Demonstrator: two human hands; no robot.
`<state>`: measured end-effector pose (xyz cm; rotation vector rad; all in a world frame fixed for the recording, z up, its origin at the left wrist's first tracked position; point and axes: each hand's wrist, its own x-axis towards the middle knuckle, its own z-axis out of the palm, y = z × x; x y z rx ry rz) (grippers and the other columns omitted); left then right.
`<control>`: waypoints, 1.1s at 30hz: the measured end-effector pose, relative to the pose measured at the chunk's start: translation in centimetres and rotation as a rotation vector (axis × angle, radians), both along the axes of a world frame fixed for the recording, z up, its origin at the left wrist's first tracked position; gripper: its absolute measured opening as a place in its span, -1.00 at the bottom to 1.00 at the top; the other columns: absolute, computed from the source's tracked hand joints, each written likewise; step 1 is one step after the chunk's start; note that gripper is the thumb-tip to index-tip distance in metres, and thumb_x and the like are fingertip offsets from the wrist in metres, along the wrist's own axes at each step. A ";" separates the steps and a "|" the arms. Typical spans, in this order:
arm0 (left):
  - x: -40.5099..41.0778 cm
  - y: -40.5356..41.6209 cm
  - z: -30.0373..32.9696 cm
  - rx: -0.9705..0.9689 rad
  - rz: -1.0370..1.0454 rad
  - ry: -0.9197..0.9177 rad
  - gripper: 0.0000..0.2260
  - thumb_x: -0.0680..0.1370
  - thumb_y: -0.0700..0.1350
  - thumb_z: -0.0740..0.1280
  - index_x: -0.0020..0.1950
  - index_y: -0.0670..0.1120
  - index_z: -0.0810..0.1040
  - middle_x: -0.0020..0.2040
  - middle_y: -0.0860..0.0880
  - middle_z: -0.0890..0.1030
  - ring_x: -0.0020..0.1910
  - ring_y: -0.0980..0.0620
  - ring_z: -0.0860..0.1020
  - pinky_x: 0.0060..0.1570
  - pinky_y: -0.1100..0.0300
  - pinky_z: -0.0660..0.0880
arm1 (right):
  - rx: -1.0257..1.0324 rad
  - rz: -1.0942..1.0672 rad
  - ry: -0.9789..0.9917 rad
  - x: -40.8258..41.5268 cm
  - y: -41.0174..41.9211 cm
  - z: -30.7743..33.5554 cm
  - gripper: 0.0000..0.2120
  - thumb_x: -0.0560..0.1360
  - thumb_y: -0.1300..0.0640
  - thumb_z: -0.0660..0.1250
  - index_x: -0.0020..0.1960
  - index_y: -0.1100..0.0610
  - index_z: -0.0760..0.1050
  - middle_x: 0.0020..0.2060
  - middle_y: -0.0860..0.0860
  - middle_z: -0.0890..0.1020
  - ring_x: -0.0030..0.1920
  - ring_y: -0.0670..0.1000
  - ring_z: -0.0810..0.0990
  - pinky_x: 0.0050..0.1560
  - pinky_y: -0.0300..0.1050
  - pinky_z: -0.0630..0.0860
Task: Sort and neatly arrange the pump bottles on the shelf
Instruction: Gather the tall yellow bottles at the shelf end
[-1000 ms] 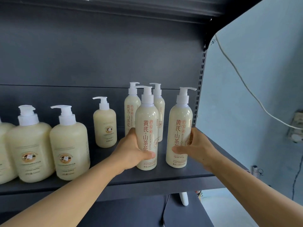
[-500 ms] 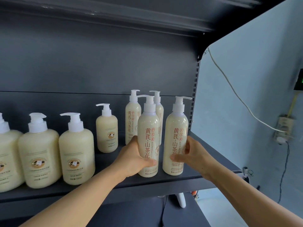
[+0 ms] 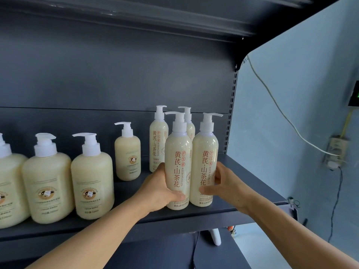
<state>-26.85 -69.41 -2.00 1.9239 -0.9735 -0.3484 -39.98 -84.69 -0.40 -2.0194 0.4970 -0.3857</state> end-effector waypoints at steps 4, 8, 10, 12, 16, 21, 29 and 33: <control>0.2 -0.1 0.0 0.011 -0.006 -0.013 -0.33 0.29 -0.16 0.56 0.30 0.10 0.33 0.18 0.16 0.54 0.19 0.13 0.51 0.18 0.17 0.45 | 0.003 0.006 0.019 0.2 -0.2 -0.3 -0.42 0.37 0.32 0.47 0.29 0.02 0.34 0.13 -0.07 0.59 0.19 -0.01 0.54 0.31 0.10 0.45; 0.3 -0.1 0.0 0.018 -0.013 -0.016 -0.30 0.27 -0.15 0.56 0.31 0.10 0.32 0.19 0.15 0.55 0.20 0.12 0.51 0.23 0.10 0.46 | -0.013 -0.008 0.015 0.3 -0.2 -0.3 -0.43 0.37 0.31 0.48 0.27 0.03 0.35 0.10 -0.08 0.60 0.16 -0.04 0.56 0.28 0.04 0.47; 0.3 -0.1 0.1 0.023 -0.016 -0.026 -0.30 0.28 -0.15 0.56 0.32 0.11 0.32 0.20 0.15 0.54 0.21 0.11 0.50 0.23 0.10 0.46 | -0.021 -0.009 0.016 0.3 -0.2 -0.3 -0.43 0.37 0.30 0.49 0.27 0.03 0.35 0.10 -0.09 0.60 0.15 -0.05 0.56 0.26 0.02 0.48; 0.3 -0.1 0.1 0.026 -0.015 -0.030 -0.31 0.29 -0.15 0.56 0.31 0.10 0.32 0.20 0.15 0.54 0.20 0.12 0.50 0.21 0.13 0.46 | -0.025 -0.015 0.018 0.4 -0.2 -0.4 -0.43 0.37 0.30 0.49 0.27 0.02 0.35 0.10 -0.09 0.60 0.15 -0.04 0.56 0.26 0.03 0.48; 0.3 0.0 0.1 0.035 -0.014 -0.035 -0.33 0.28 -0.15 0.56 0.30 0.08 0.33 0.19 0.14 0.55 0.20 0.11 0.51 0.20 0.14 0.47 | -0.024 -0.023 0.015 0.4 -0.3 -0.5 -0.44 0.37 0.30 0.48 0.27 0.01 0.34 0.10 -0.09 0.59 0.16 -0.02 0.55 0.29 0.09 0.46; 0.0 0.0 0.3 0.035 -0.007 -0.037 -0.35 0.32 -0.18 0.54 0.31 0.05 0.32 0.20 0.13 0.54 0.20 0.10 0.50 0.14 0.21 0.45 | -0.067 -0.084 0.009 0.6 -0.1 -0.8 -0.43 0.34 0.21 0.52 0.24 0.01 0.34 0.09 -0.09 0.59 0.14 -0.03 0.55 0.20 0.01 0.52; -0.4 0.1 0.5 0.043 -0.006 -0.051 -0.36 0.35 -0.18 0.53 0.33 0.03 0.30 0.22 0.10 0.52 0.20 0.11 0.48 0.10 0.25 0.42 | -0.166 -0.159 0.013 1.0 0.6 -0.8 -0.26 0.16 -0.03 0.60 0.23 -0.03 0.31 0.09 -0.10 0.52 0.11 -0.06 0.51 0.01 -0.17 0.49; -0.6 0.2 0.6 0.043 -0.009 -0.046 -0.37 0.36 -0.19 0.52 0.32 0.05 0.30 0.20 0.13 0.52 0.14 0.14 0.47 0.08 0.28 0.41 | -0.062 -0.039 0.067 -0.1 0.1 0.1 -0.32 0.32 0.27 0.52 0.30 -0.01 0.25 0.11 -0.12 0.52 0.19 -0.04 0.47 0.21 -0.03 0.46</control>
